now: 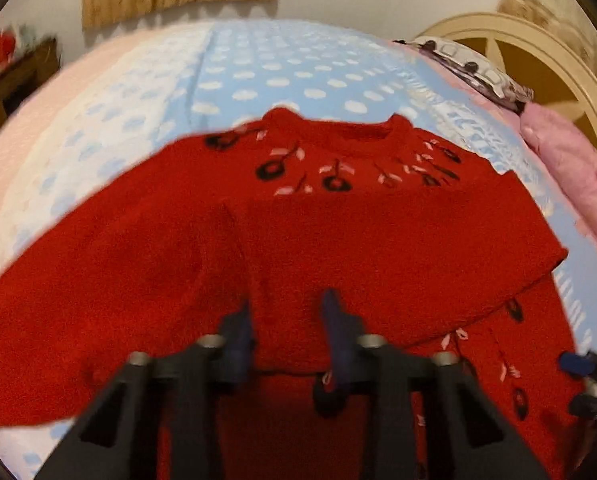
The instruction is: Fold small clothes
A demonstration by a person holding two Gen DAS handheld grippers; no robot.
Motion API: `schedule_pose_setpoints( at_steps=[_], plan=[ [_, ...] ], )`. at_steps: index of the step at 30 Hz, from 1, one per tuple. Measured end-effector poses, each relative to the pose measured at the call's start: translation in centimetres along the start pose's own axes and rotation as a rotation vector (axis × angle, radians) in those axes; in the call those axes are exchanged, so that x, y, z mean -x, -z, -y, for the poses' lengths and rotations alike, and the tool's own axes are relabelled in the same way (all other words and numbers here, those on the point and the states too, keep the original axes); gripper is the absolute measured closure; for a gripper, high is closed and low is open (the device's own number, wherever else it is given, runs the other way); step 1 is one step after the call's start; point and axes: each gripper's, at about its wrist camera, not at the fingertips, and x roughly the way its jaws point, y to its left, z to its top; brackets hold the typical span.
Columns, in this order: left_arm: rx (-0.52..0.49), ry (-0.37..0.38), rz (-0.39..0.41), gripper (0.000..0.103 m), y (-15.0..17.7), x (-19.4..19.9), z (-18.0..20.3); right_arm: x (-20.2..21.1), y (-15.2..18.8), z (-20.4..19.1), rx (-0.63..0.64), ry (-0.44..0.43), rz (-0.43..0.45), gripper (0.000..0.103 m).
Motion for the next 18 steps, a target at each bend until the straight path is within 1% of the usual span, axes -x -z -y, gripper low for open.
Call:
schedule_pose_setpoints(
  at_steps=[2, 5, 6, 10, 13, 15, 18],
  plan=[
    [-0.004, -0.006, 0.018, 0.092, -0.2, 1.0, 0.0, 0.0, 0.0, 0.0, -0.005, -0.005, 0.003, 0.029],
    [0.005, -0.011, 0.077, 0.094, -0.4, 3.4, -0.6, 0.0, 0.0, 0.0, -0.007, -0.008, 0.003, 0.029],
    [0.006, -0.007, 0.104, 0.094, -0.4, 4.6, -0.9, 0.0, 0.0, 0.0, -0.007, -0.008, 0.003, 0.029],
    [0.032, -0.008, 0.162, 0.094, -0.3, 7.3, -2.6, 0.0, 0.0, 0.0, -0.007, -0.007, 0.002, 0.029],
    [0.052, -0.027, 0.171, 0.094, 0.3, 7.9, -3.8, 0.1, 0.0, 0.0, -0.008, -0.007, 0.003, 0.029],
    [0.064, -0.05, 0.169, 0.094, 0.6, 7.6, -4.5, 0.1, 0.0, 0.0, -0.007, -0.006, 0.003, 0.029],
    [0.094, -0.063, 0.157, 0.094, 1.6, 6.9, -6.0, 0.1, 0.0, 0.0, -0.008, -0.006, 0.002, 0.029]
  ],
)
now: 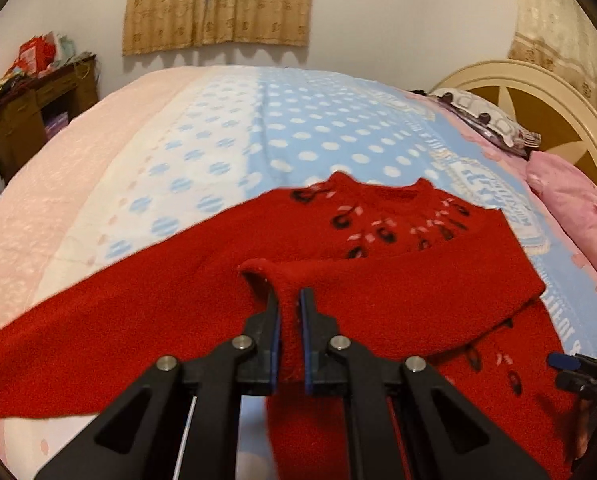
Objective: Fold small clothes
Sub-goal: 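Move the left tool to the other sleeve's cuff and close on it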
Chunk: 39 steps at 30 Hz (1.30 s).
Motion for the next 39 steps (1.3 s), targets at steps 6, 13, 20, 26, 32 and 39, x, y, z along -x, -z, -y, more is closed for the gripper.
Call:
schedule_pose_setpoints(
  at_steps=[6, 13, 20, 26, 32, 39],
  plan=[
    [-0.028, -0.047, -0.042, 0.093, 2.0, -2.5, -0.3, -0.1, -0.1, 0.2, -0.004, -0.001, -0.005, 0.029],
    [-0.01, -0.012, -0.059, 0.083, 2.5, -2.2, -0.5, -0.2, 0.0, 0.2, -0.006, -0.001, -0.003, 0.029],
    [0.014, -0.16, -0.016, 0.044, 1.8, -1.5, -1.9, -0.2, 0.0, 0.2, -0.006, 0.002, -0.003, 0.029],
    [-0.051, -0.243, -0.025, 0.032, 2.1, -1.6, -1.4, 1.3, -1.2, -1.1, 0.039, 0.08, 0.007, 0.029],
    [-0.027, -0.232, -0.027, 0.032, 2.3, -2.2, -1.4, 0.8, -6.7, -3.6, 0.174, 0.114, -0.039, 0.029],
    [-0.024, -0.21, -0.013, 0.021, 2.8, -1.7, -1.0, -8.2, -10.3, 1.5, 0.098, 0.214, -0.161, 0.029]
  ],
)
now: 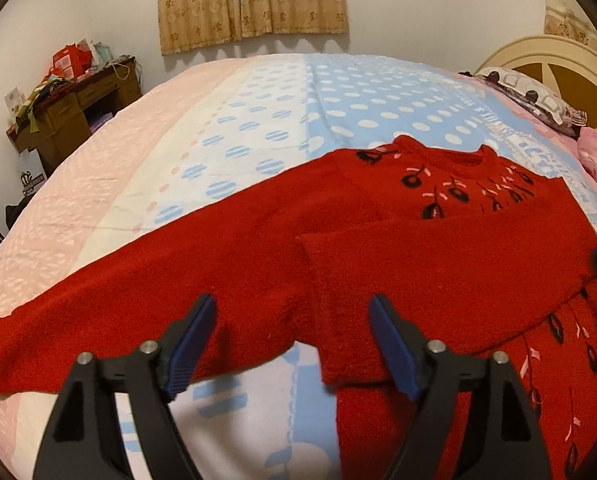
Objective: Fold small clothes
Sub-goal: 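Move the left tool to the other sleeve's cuff and close on it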
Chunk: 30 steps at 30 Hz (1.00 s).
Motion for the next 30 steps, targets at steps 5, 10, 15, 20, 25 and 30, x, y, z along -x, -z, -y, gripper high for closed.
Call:
schedule_pose_setpoints(
  at_steps=[5, 10, 15, 20, 25, 30],
  plan=[
    [0.052, 0.043, -0.03, 0.021, 0.4, -0.3, -0.9, 1.8, 1.3, -1.9, 0.094, 0.085, 0.048, 0.029],
    [0.084, 0.073, -0.011, 0.02, 1.2, 1.2, -1.3, 5.5, 6.8, -5.0, 0.165, 0.051, 0.048, 0.029],
    [0.08, 0.082, -0.004, 0.02, 2.6, 2.9, -1.5, 6.8, 13.8, -7.9, 0.177, 0.029, 0.058, 0.028],
    [0.063, 0.069, 0.03, 0.02, 3.5, 5.2, -2.2, 7.6, 17.0, -10.6, 0.326, 0.15, 0.121, 0.027],
    [0.075, 0.032, 0.052, 0.02, 4.3, 6.9, -4.8, 9.3, 15.8, -11.1, 0.349, 0.138, 0.11, 0.027],
    [0.12, -0.058, 0.042, 0.011, 4.7, 7.1, -9.1, 10.1, 10.7, -13.4, 0.359, 0.032, 0.128, 0.027]
  ],
)
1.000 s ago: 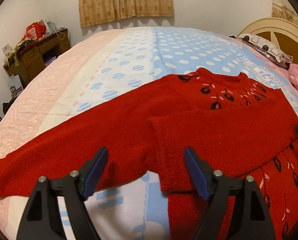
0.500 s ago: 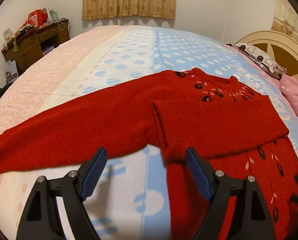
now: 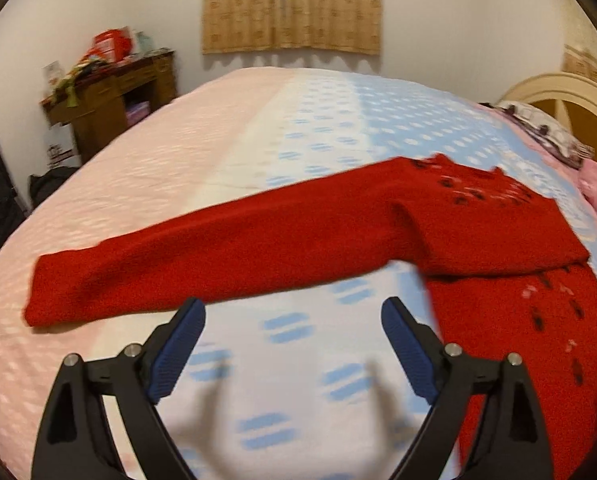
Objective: Fold small clothes
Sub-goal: 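Move the left tool to the other sleeve's cuff and close on it, then lift the cuff with the left tool and fold the sleeve over the body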
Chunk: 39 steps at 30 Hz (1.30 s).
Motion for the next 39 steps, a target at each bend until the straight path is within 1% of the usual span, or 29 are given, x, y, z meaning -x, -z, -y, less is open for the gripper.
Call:
schedule_pose_setpoints(
  at_steps=[1, 3, 4, 6, 7, 8, 10, 13, 14, 15, 17, 19, 20, 21, 22, 24, 26, 28, 29, 31, 34, 35, 36, 37, 38, 39],
  plan=[
    [0.011, -0.015, -0.002, 0.011, -0.1, -0.1, -0.8, -0.4, -0.8, 0.0, -0.001, -0.003, 0.005, 0.027],
    [0.045, -0.049, -0.001, 0.011, -0.3, 0.0, -2.8, -2.2, -3.5, 0.5, -0.022, 0.024, 0.006, 0.027],
    [0.063, -0.078, 0.006, 0.011, -0.5, 0.1, -4.0, -3.0, -4.3, 0.6, -0.039, 0.02, 0.004, 0.027],
    [0.092, -0.127, 0.014, 0.011, -0.8, 0.2, -6.1, -5.7, -6.3, 1.1, -0.08, -0.032, -0.019, 0.027],
    [0.113, -0.158, 0.016, 0.011, -0.9, 0.2, -7.5, -6.8, -6.7, 1.3, -0.083, -0.039, -0.024, 0.027],
    [0.129, -0.183, 0.015, 0.011, -1.0, 0.2, -8.6, -8.4, -7.2, 1.5, -0.094, -0.028, -0.033, 0.027],
    [0.175, -0.246, 0.013, 0.011, -1.2, 0.1, -11.5, -11.0, -7.7, 2.0, -0.131, -0.005, -0.061, 0.027],
    [0.228, -0.328, 0.007, 0.011, -1.2, -0.1, -15.1, -14.4, -7.3, 2.8, -0.193, -0.006, -0.123, 0.027],
    [0.244, -0.345, 0.004, 0.011, -1.2, -0.2, -16.0, -15.1, -7.2, 2.6, -0.185, 0.001, -0.131, 0.026],
    [0.266, -0.36, -0.002, 0.011, -1.1, -0.4, -17.0, -15.2, -7.2, 2.0, -0.149, 0.018, -0.114, 0.024],
    [0.301, -0.371, -0.014, 0.011, -1.0, -0.9, -18.5, -15.0, -7.3, 1.0, -0.1, 0.024, -0.109, 0.023],
    [0.322, -0.366, -0.028, 0.011, -1.0, -1.7, -19.2, -14.3, -7.3, 0.6, -0.093, -0.002, -0.103, 0.023],
    [0.325, -0.359, -0.035, 0.011, -0.9, -1.9, -19.2, -13.6, -7.1, 0.4, -0.099, -0.014, -0.089, 0.023],
    [0.328, -0.328, -0.051, 0.011, -1.0, -2.6, -19.1, -13.3, -7.0, 0.3, -0.101, -0.019, -0.081, 0.023],
    [0.329, -0.315, -0.064, 0.012, -1.1, -3.1, -19.2, -12.8, -6.7, 0.0, -0.096, -0.025, -0.073, 0.023],
    [0.308, -0.324, -0.086, 0.016, -1.2, -4.2, -18.7, -12.2, -6.1, -0.9, -0.068, -0.038, -0.063, 0.023],
    [0.292, -0.316, -0.103, 0.025, -1.3, -4.9, -18.5, -11.7, -5.3, -2.1, -0.013, -0.038, -0.054, 0.023],
    [0.298, -0.306, -0.118, 0.033, -1.4, -5.6, -18.4, -11.4, -4.9, -3.0, 0.037, -0.018, -0.033, 0.023],
    [0.303, -0.293, -0.125, 0.035, -1.5, -5.8, -18.5, -11.2, -4.7, -3.4, 0.059, -0.011, -0.022, 0.023],
    [0.308, -0.294, -0.129, 0.036, -1.5, -6.1, -18.6, -10.8, -4.4, -4.0, 0.093, -0.011, 0.004, 0.023],
    [0.306, -0.28, -0.136, 0.042, -1.5, -6.1, -18.5, -10.3, -4.4, -4.6, 0.121, -0.012, 0.029, 0.023],
    [0.308, -0.275, -0.136, 0.05, -1.5, -6.1, -18.6, -10.3, -4.3, -4.7, 0.131, -0.015, 0.03, 0.023],
    [0.313, -0.266, -0.137, 0.055, -1.7, -6.1, -18.8, -10.5, -4.3, -4.8, 0.137, -0.018, 0.027, 0.023],
    [0.314, -0.262, -0.138, 0.066, -1.8, -6.0, -18.9, -10.6, -4.1, -5.0, 0.14, -0.019, 0.02, 0.023],
    [0.318, -0.252, -0.142, 0.081, -1.8, -5.8, -19.0, -10.7, -4.0, -5.0, 0.142, -0.019, 0.013, 0.023],
    [0.325, -0.222, -0.147, 0.091, -1.8, -5.6, -19.0, -10.8, -3.9, -5.0, 0.141, -0.019, 0.008, 0.023]
  ],
)
